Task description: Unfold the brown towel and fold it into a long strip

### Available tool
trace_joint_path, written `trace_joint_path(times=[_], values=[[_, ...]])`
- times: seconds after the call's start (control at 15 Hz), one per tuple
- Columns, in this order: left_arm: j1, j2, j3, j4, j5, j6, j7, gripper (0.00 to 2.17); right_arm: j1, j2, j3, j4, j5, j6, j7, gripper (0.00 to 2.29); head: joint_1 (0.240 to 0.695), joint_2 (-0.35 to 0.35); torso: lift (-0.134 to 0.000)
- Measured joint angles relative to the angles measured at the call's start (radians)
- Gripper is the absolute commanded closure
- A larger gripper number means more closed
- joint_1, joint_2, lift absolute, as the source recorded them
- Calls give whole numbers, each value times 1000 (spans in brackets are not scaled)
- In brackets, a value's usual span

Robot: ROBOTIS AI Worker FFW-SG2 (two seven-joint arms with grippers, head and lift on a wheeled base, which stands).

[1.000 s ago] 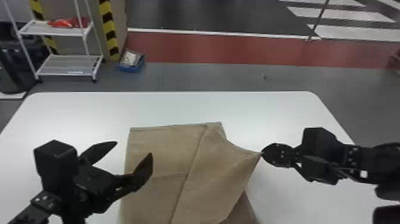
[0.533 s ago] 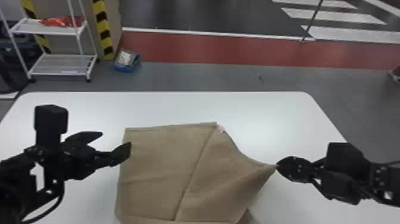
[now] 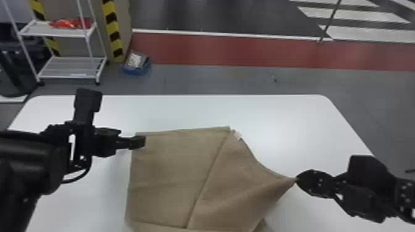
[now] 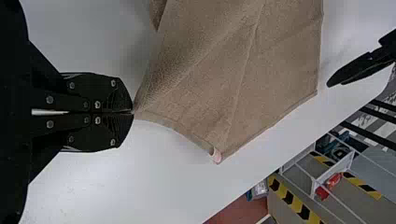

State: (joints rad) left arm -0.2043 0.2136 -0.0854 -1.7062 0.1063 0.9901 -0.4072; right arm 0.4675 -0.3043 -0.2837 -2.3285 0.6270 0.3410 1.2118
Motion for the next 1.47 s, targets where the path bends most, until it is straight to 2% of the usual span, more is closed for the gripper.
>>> trace_joint_path(times=[0.4, 0.47, 0.6, 0.67, 0.8, 0.87, 1.13, 1.27, 1.47], values=[[-125, -42, -25, 224, 3, 0, 3, 218, 20, 7, -5, -4, 2, -1, 0, 1193, 695, -127, -125], [-137, -47, -26, 247, 0, -2, 5, 302, 21, 7, -6, -4, 2, -1, 0, 1193, 695, -127, -125], [-148, -50, -29, 270, -2, -3, 3, 623, 23, 7, -7, -4, 2, -1, -2, 1193, 695, -129, -125], [-148, -51, -30, 272, -2, -3, -1, 886, 23, 7, -8, -3, 2, -1, -4, 1190, 695, -130, -125], [-147, -50, -32, 272, -1, -3, -13, 1609, 23, 7, -9, -2, 1, -3, -8, 1193, 695, -136, -125], [-141, -50, -31, 267, -1, -3, -17, 1811, 23, 7, -9, -1, 0, -4, -9, 1193, 695, -138, -125], [-93, -49, -1, 180, -1, -2, -9, 1831, 20, 7, -35, 5, -11, -17, -13, 1190, 695, -140, -125], [-74, -49, 48, 121, 8, 1, 2, 1831, -1, 6, -80, 17, -18, -19, -14, 1193, 695, -144, -125], [9, -45, 170, -12, 12, 42, 39, 1828, -3, 0, -193, 37, -43, -45, -14, 1193, 695, -141, -125]])
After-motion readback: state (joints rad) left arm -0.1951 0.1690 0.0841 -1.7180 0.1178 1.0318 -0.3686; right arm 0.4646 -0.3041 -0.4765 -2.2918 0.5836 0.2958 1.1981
